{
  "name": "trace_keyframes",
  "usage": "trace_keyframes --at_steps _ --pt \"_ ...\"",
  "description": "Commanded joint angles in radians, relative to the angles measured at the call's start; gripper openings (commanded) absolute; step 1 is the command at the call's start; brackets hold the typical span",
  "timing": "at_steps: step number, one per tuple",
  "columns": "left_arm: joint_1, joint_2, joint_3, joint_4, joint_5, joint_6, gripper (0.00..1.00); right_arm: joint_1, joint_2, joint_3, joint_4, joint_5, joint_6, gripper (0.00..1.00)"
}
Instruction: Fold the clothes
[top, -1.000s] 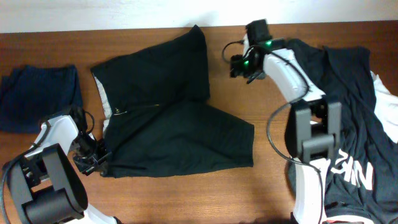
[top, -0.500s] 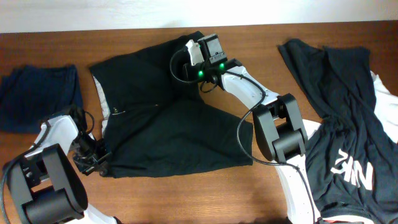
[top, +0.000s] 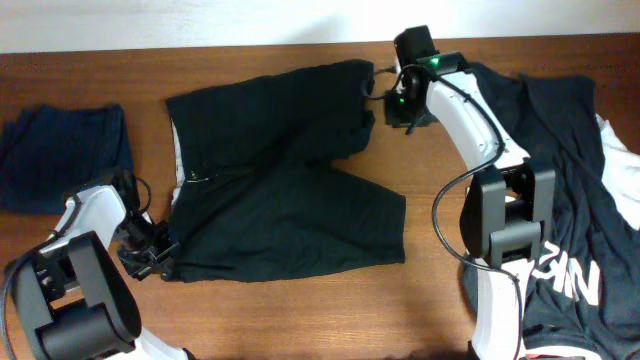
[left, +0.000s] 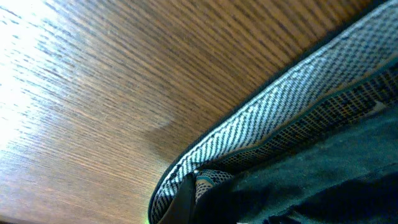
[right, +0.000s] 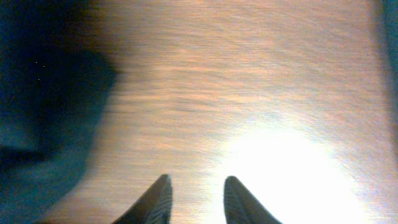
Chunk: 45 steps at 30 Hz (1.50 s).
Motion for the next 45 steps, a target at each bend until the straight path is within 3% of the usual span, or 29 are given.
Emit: trace_keyframes --at_steps 1,2,5,7,8,9,10,11,12,14,15,16,17,18,28,30,33,35,37,38,41,45 --pt "0.004 -0.013 -0.003 0.003 -0.011 0.001 0.01 -0.037 -0.015 0.003 -0.055 -0.023 0.014 0.34" --pt "0.004 -0.013 -0.003 0.011 -0.011 0.001 0.01 -0.024 -0.014 0.003 -0.068 -0.33 -0.097 0.51" --pt "0.004 -0.013 -0.003 0.017 0.003 0.001 0.01 0.056 0.011 -0.014 -0.031 -0.343 -0.074 0.7" --pt "0.004 -0.013 -0.003 0.019 0.015 0.001 0.01 0.095 0.076 -0.015 0.055 -0.277 0.005 0.7" --pt "0.004 -0.013 -0.003 0.019 0.015 0.001 0.01 0.104 0.116 -0.015 0.102 -0.228 0.084 0.65" --pt "0.004 -0.013 -0.003 0.019 0.015 0.001 0.01 0.107 0.138 -0.015 0.103 -0.231 0.084 0.38" --pt "0.004 -0.013 -0.003 0.019 0.015 0.001 0.01 0.107 0.146 -0.015 0.095 -0.231 0.084 0.27" --pt "0.004 -0.013 -0.003 0.019 0.015 0.001 0.01 0.106 0.148 -0.015 0.073 -0.214 0.084 0.04" --pt "0.004 -0.013 -0.003 0.018 0.015 0.001 0.01 0.101 0.14 -0.011 -0.008 -0.142 0.089 0.04" --pt "0.004 -0.013 -0.003 0.019 0.015 0.001 0.01 0.063 0.084 0.011 -0.278 0.178 0.335 0.04" --pt "0.004 -0.013 -0.003 0.019 0.015 0.001 0.01 0.043 0.066 0.012 -0.318 0.229 0.365 0.28" --pt "0.004 -0.013 -0.003 0.019 0.015 0.001 0.01 0.026 0.061 0.012 -0.331 0.224 0.365 0.79" --pt "0.004 -0.013 -0.003 0.019 0.016 0.001 0.01 0.013 0.061 0.012 -0.366 0.222 0.365 0.93" --pt "0.004 -0.013 -0.003 0.019 0.016 0.001 0.01 0.002 0.056 0.012 -0.406 0.209 0.365 0.96" --pt "0.004 -0.013 -0.003 0.061 0.084 0.013 0.01 -0.069 -0.251 -0.051 -0.521 -0.226 0.377 0.99" --pt "0.004 -0.013 -0.003 0.063 0.095 0.014 0.01 -0.069 -0.342 -0.182 -0.475 -0.248 0.426 0.99" --pt "0.004 -0.013 -0.003 0.084 0.106 0.013 0.01 -0.041 -0.582 -0.566 -0.29 -0.367 0.523 0.99" --pt "0.0 -0.013 -0.003 0.09 0.109 0.013 0.01 0.074 -0.743 -0.851 -0.147 -0.426 0.66 1.0" --pt "-0.018 -0.013 -0.003 0.096 0.109 0.013 0.01 0.198 -0.793 -0.962 -0.092 -0.428 0.762 1.0" --pt "-0.031 -0.013 -0.003 0.101 0.109 0.013 0.01 0.28 -0.799 -1.004 -0.075 -0.426 0.827 1.0" --pt "-0.064 -0.013 -0.003 0.113 0.109 0.013 0.01 0.516 -0.799 -1.112 0.03 -0.44 1.079 0.88" --pt "-0.065 -0.013 -0.003 0.113 0.109 0.013 0.01 0.742 -0.798 -1.159 0.116 -0.445 1.243 0.88"
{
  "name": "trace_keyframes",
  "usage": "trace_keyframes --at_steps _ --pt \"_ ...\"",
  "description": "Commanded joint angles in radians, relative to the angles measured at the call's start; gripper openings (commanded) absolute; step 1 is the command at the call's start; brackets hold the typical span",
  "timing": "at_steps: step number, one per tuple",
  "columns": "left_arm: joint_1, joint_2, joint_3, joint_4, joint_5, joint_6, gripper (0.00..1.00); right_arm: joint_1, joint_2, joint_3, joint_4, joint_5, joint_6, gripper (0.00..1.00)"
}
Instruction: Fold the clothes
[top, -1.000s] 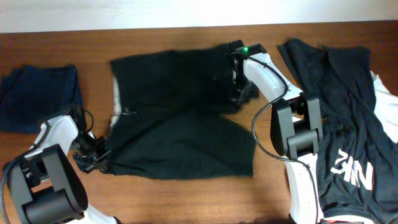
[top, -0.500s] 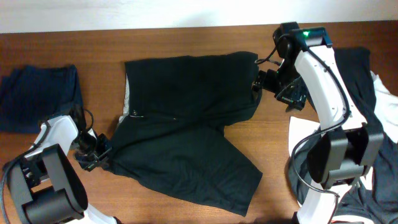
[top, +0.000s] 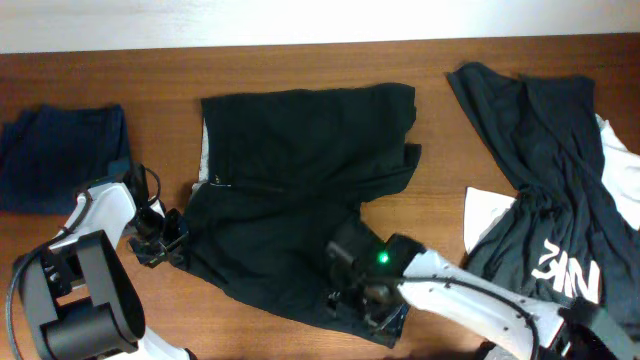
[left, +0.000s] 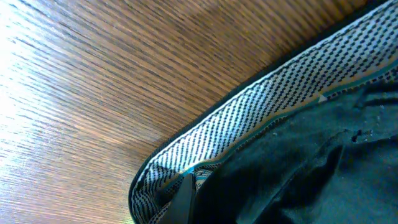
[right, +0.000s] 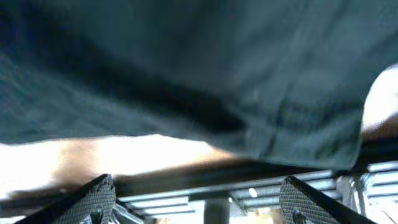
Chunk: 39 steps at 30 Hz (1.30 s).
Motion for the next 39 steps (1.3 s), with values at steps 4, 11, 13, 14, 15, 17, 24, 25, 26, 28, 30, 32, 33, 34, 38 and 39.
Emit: trace_keyframes --at_steps 4,11,13,14,15,17,24,25,26,28,30,32,33,34,38,39 --pt "-0.006 -0.012 -0.001 0.005 0.019 0.009 0.01 0.074 -0.015 -0.19 0.178 0.087 0.294 0.82" --pt "-0.006 -0.012 -0.001 0.0 0.019 0.009 0.01 -0.013 -0.034 -0.202 0.164 0.297 0.307 0.67" --pt "-0.006 -0.012 -0.001 -0.011 0.019 0.01 0.01 -0.013 -0.034 -0.202 0.13 0.275 0.307 0.37" --pt "-0.006 -0.012 -0.001 -0.02 0.019 0.009 0.01 -0.013 -0.034 -0.202 0.12 0.275 0.307 0.36" --pt "-0.006 -0.012 -0.001 -0.03 0.019 0.01 0.0 -0.013 -0.034 -0.202 0.106 0.276 0.306 0.36" --pt "-0.006 -0.013 -0.001 -0.055 0.019 0.018 0.0 -0.016 -0.049 -0.201 0.035 0.276 0.307 0.35" --pt "-0.006 -0.066 0.0 -0.07 0.138 0.103 0.0 -0.131 -0.272 -0.201 -0.016 0.287 0.125 0.04" --pt "-0.006 -0.093 0.0 -0.07 0.171 0.13 0.01 -0.134 -0.28 -0.194 -0.021 0.321 0.084 0.04" --pt "-0.006 -0.136 0.0 -0.07 0.18 0.149 0.01 -0.173 -0.295 -0.15 -0.079 0.363 0.006 0.04" --pt "-0.006 -0.228 0.0 -0.079 0.241 0.19 0.0 -0.27 -0.323 -0.039 -0.22 0.427 -0.094 0.04" --pt "-0.006 -0.373 0.008 -0.152 0.247 0.193 0.0 -0.42 -0.365 0.197 -0.399 0.519 -0.283 0.04" --pt "-0.006 -0.48 0.053 -0.249 0.247 0.219 0.0 -0.513 -0.368 0.362 -0.486 0.542 -0.368 0.04" --pt "-0.006 -0.515 0.083 -0.287 0.247 0.219 0.01 -0.546 -0.368 0.429 -0.513 0.542 -0.417 0.04" --pt "-0.006 -0.552 0.126 -0.331 0.247 0.219 0.0 -0.572 -0.368 0.501 -0.518 0.549 -0.507 0.04" --pt "-0.006 -0.626 0.291 -0.453 0.246 0.219 0.0 -0.578 -0.347 0.703 -0.418 0.676 -0.736 0.04" --pt "-0.006 -0.626 0.294 -0.434 0.246 0.218 0.0 -0.578 -0.33 0.703 -0.375 0.676 -0.793 0.04"
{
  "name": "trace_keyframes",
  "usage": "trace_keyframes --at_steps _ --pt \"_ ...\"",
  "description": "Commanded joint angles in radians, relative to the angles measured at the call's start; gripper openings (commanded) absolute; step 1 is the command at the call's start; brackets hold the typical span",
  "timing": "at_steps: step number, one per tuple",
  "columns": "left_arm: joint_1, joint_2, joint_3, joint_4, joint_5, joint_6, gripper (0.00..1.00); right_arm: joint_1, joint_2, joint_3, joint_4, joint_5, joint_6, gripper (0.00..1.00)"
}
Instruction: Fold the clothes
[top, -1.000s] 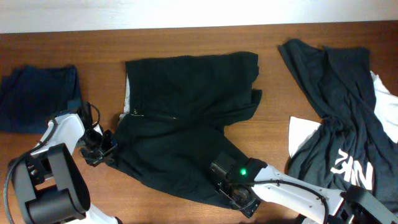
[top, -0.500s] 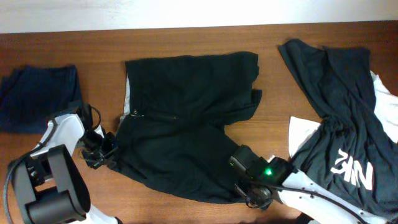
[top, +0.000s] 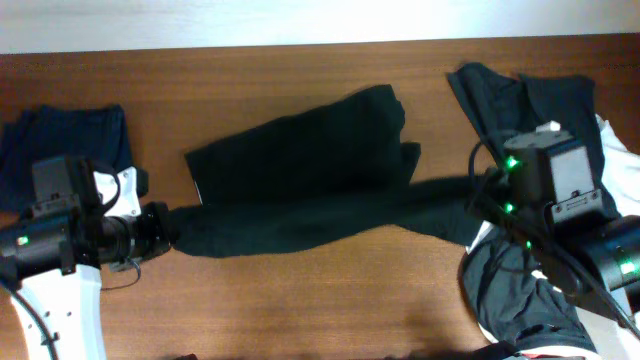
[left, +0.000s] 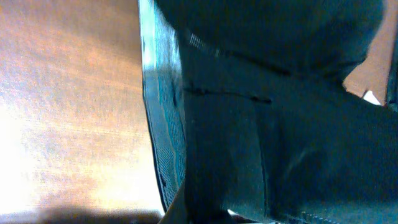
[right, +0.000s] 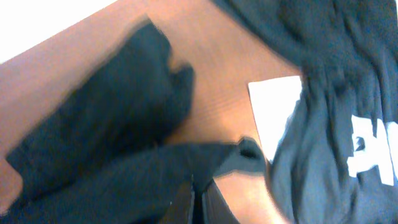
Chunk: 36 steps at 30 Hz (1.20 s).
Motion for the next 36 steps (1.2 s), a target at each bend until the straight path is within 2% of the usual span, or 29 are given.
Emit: trace_keyframes --at_steps 1,3,5,6,9,12,15,16,17,18,19,22,23,25,27,29,30,32,33,36 --pt "0.003 -0.003 0.053 0.105 -0.108 -0.064 0.01 -0.011 0.101 0.029 0.14 0.082 -0.257 0.04" --pt "0.003 0.043 0.052 0.211 -0.136 -0.143 0.01 -0.014 0.232 0.029 0.276 0.082 -0.35 0.04" --pt "0.003 0.188 0.052 0.305 -0.138 -0.154 0.01 -0.016 0.436 0.029 0.471 0.075 -0.429 0.04" --pt "0.003 0.23 0.052 0.319 -0.141 -0.158 0.01 -0.016 0.483 0.029 0.513 0.075 -0.443 0.04" --pt "0.003 0.399 0.052 0.408 -0.175 -0.172 0.01 -0.016 0.635 0.029 0.684 0.075 -0.452 0.04" --pt "0.002 0.537 0.052 0.633 -0.169 -0.172 0.01 -0.016 0.761 0.029 0.876 0.075 -0.452 0.04" --pt "-0.031 0.632 0.052 0.774 -0.164 -0.172 0.01 -0.016 0.823 0.029 0.98 0.075 -0.452 0.04" --pt "-0.05 0.658 0.052 0.817 -0.163 -0.172 0.13 -0.016 0.84 0.029 1.011 0.075 -0.452 0.04" --pt "-0.064 0.673 0.052 0.849 -0.163 -0.172 0.41 -0.019 0.853 0.029 1.038 0.075 -0.452 0.16" --pt "-0.07 0.677 0.052 0.87 -0.163 -0.171 0.72 -0.026 0.863 0.029 1.055 0.075 -0.452 0.63" --pt "-0.061 0.669 0.063 0.858 -0.163 -0.166 0.76 -0.044 0.865 0.029 1.043 0.075 -0.452 0.84" --pt "0.003 0.622 0.111 0.632 -0.163 -0.16 0.81 -0.081 0.864 0.029 0.886 0.05 -0.452 0.89" --pt "0.004 0.623 0.103 0.533 -0.163 -0.146 0.93 -0.081 0.864 0.029 0.769 0.026 -0.452 0.95" --pt "0.002 0.623 0.051 0.525 -0.163 -0.102 0.99 -0.082 0.863 0.029 0.645 -0.028 -0.451 1.0" --pt "0.002 0.623 -0.032 0.592 -0.143 -0.102 0.99 -0.082 0.841 0.029 0.559 -0.031 -0.448 0.99" --pt "0.002 0.623 -0.116 0.672 -0.022 -0.062 0.99 -0.082 0.797 0.029 0.519 -0.031 -0.448 0.99" --pt "-0.005 0.623 -0.18 0.766 0.031 -0.062 0.99 -0.082 0.765 0.029 0.5 -0.035 -0.448 0.99" --pt "-0.031 0.623 -0.266 0.879 0.044 -0.062 0.93 -0.08 0.725 0.029 0.465 -0.041 -0.448 0.99" --pt "-0.048 0.623 -0.292 0.92 0.048 -0.062 0.78 -0.081 0.711 0.029 0.442 -0.08 -0.449 0.99" --pt "-0.072 0.623 -0.297 0.951 0.048 -0.062 0.16 -0.08 0.707 0.029 0.42 -0.272 -0.449 0.99"
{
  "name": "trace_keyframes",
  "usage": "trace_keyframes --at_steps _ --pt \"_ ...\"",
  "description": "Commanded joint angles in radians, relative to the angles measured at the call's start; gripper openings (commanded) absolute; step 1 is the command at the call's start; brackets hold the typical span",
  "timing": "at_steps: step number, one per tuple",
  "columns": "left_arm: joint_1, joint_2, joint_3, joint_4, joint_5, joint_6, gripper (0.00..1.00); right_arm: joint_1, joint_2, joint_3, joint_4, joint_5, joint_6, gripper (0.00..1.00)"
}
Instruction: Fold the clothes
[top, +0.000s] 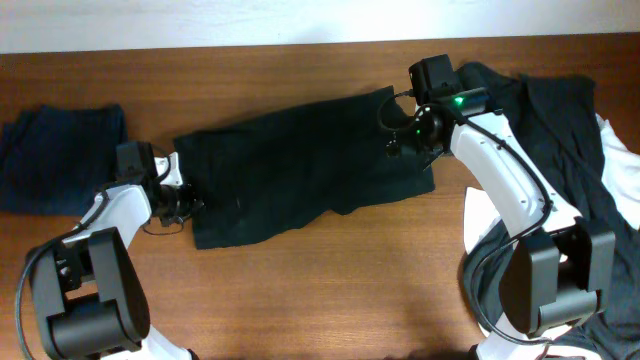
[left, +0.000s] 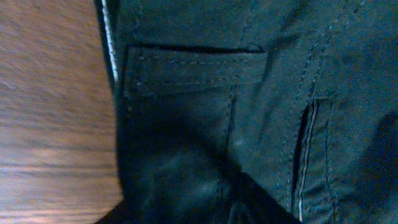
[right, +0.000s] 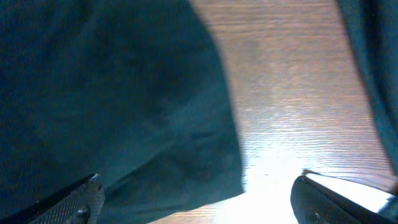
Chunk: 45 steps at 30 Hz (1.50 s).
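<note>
The black shorts (top: 300, 165) lie on the table as a long band folded lengthwise, waistband to the left. My left gripper (top: 188, 207) sits low at the shorts' near-left corner. Its wrist view is filled by the shorts (left: 249, 93), showing a stitched pocket. Its fingers are dark against the dark cloth, so their state does not show. My right gripper (top: 408, 140) hovers over the shorts' right end. In the right wrist view it (right: 211, 199) is wide open and holds nothing, with the leg hem (right: 124, 93) below.
A folded dark blue garment (top: 60, 155) lies at the far left. A heap of black clothing with white print (top: 560, 150) covers the right side, with a white piece (top: 490, 215) at its near edge. Bare wooden table (top: 320, 290) shows in front of the shorts.
The shorts hung stretched between both raised grippers; now they rest flat on the table. My right gripper has let go and stands open. Both arms are down near the tabletop.
First the shorts lay spread out, my left gripper shut on the waistband corner and my right open by the far leg. Then my right gripper was at the near leg hem. Then both held the shorts up, stretched. Now the shorts lie folded lengthwise.
</note>
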Motion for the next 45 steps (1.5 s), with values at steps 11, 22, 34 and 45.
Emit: trace_keyframes --at_steps 11,22,34,45 --pt "-0.016 -0.164 0.568 -0.774 -0.077 0.011 0.0 0.388 0.144 -0.156 0.238 -0.496 -0.011 0.04" --pt "-0.069 -0.239 0.567 -0.777 -0.103 0.011 0.01 0.303 0.085 -0.042 0.154 -0.384 0.048 0.17" --pt "-0.485 -0.206 0.566 -0.484 -0.068 -0.096 0.0 0.143 0.239 -0.167 0.1 -0.303 -0.045 0.17" --pt "-0.523 0.01 0.587 -0.075 -0.253 -0.093 0.58 -0.1 0.054 0.08 -0.338 -0.014 0.056 0.3"
